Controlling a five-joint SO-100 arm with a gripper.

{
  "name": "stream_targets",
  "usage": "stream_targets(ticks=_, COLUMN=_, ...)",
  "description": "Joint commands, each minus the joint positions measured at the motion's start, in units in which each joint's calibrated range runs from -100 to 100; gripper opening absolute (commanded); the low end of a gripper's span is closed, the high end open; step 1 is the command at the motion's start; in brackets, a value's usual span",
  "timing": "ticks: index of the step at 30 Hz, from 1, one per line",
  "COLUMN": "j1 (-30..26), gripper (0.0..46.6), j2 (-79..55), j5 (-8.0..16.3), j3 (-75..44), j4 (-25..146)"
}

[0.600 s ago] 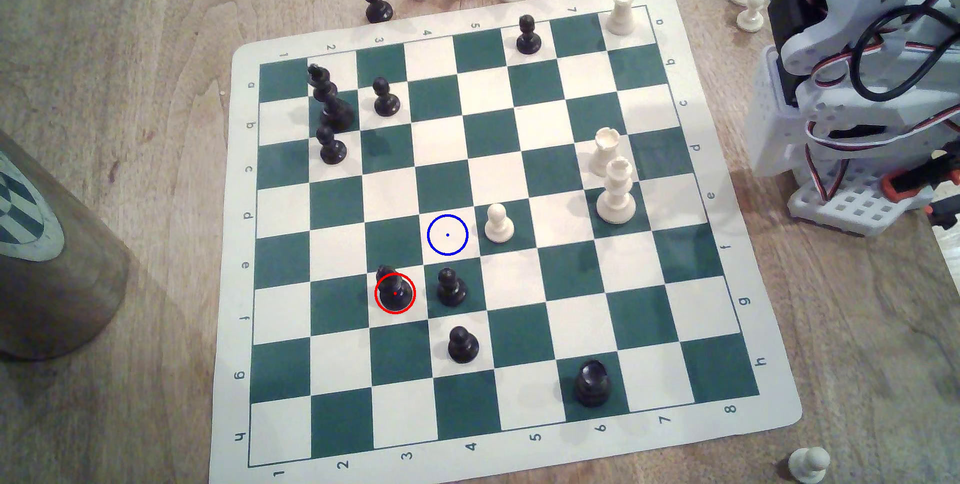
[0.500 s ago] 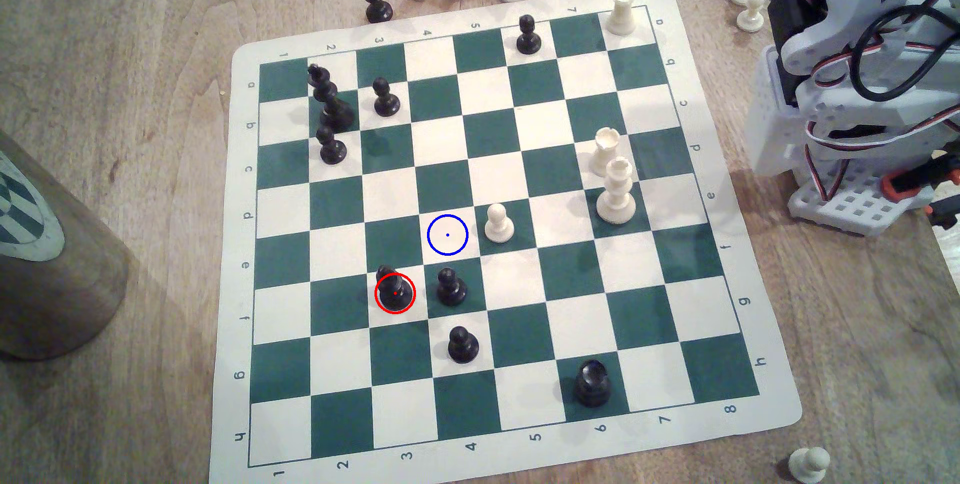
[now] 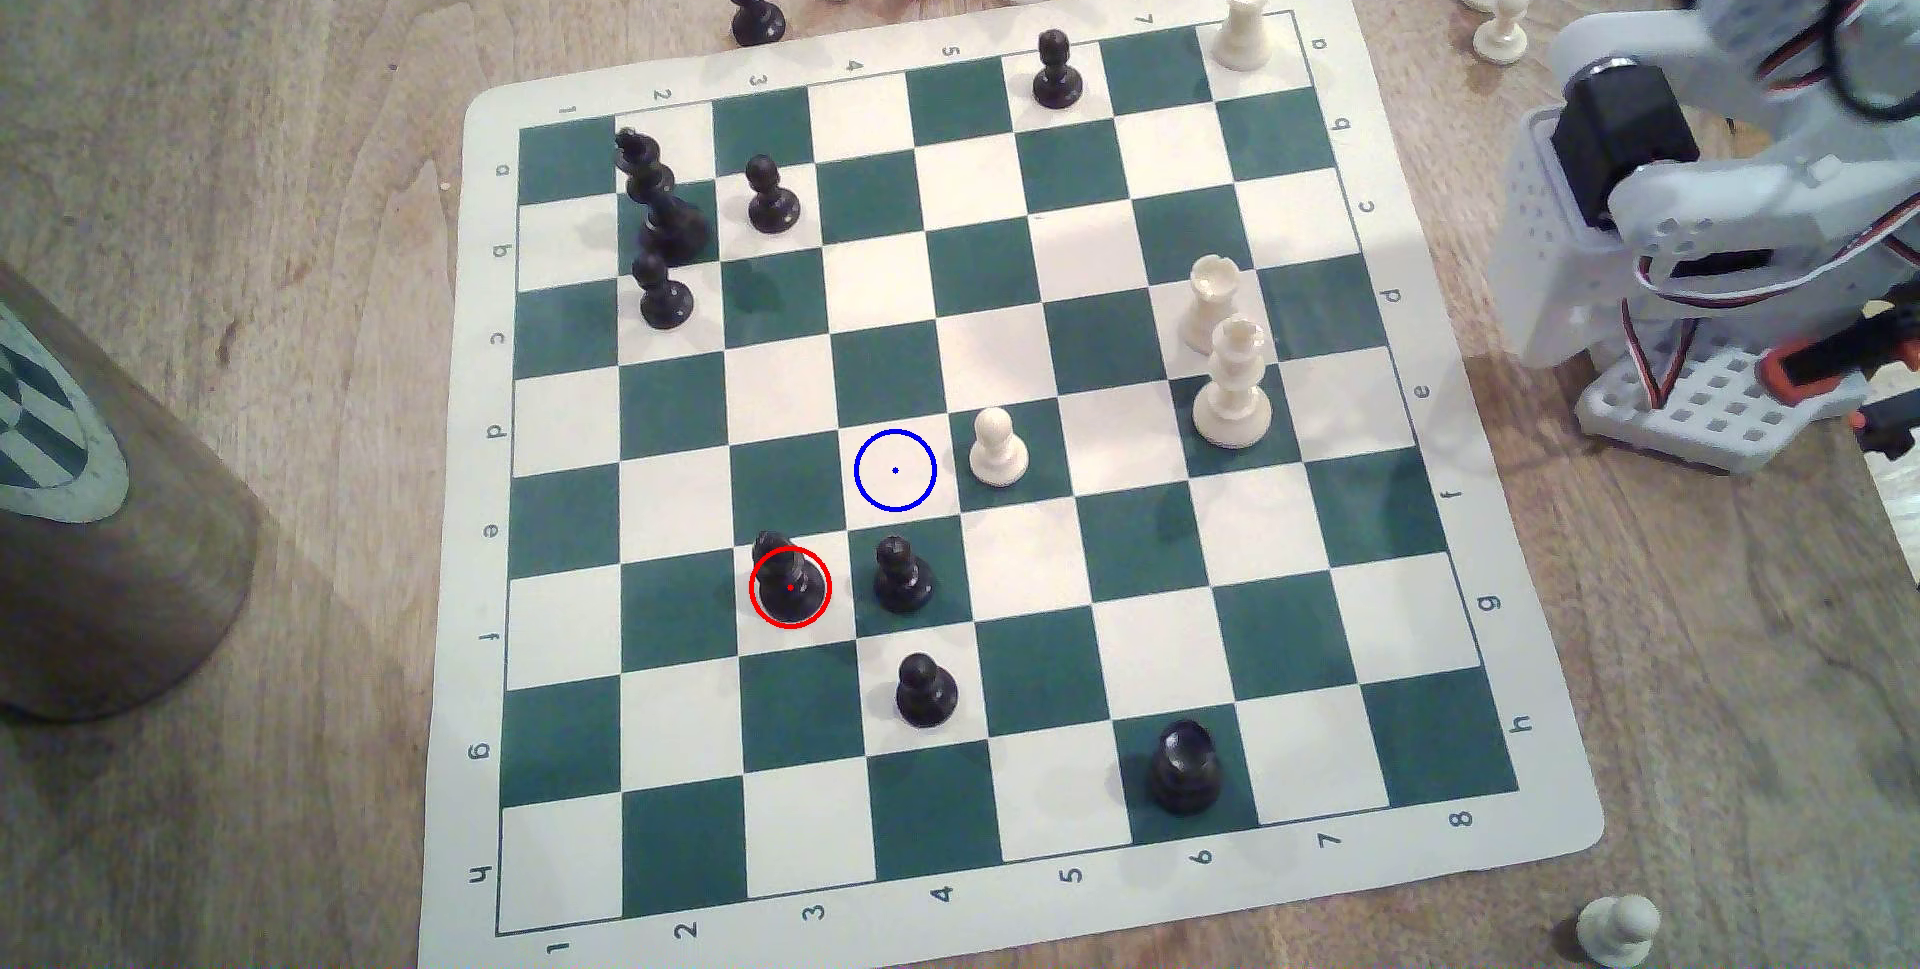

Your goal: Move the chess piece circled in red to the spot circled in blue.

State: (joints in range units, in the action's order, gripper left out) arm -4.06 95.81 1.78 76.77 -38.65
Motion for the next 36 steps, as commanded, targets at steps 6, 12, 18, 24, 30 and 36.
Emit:
stream_targets(ticks=6, j1=-0.75, gripper=0.2, j2=-0.14, j5=-0.15, j3=-12.40, j4=17.27)
stream_targets(ticks=12, j1=-1.22, gripper=4.7, j2=-0.14, j5=0.05, j3=-13.31, j4=34.63)
stream_targets(ticks=18, j1=-4.67, gripper=0.2, j2=-4.47, j5=-0.15, j3=-21.20, j4=57.89)
stream_targets(ticks=24, j1=-8.81, gripper=0.3, j2=-11.26, j5=-1.22, j3=-25.91, j4=78.12)
stream_targets(ticks=30, j1=-10.84, gripper=0.3, j2=-24.76, j5=1.27, j3=-32.98, j4=91.39)
stream_targets(ticks=36, j1=-13.58, gripper=0.3, j2=-39.10, j5=4.88, j3=-42.41, j4=95.89)
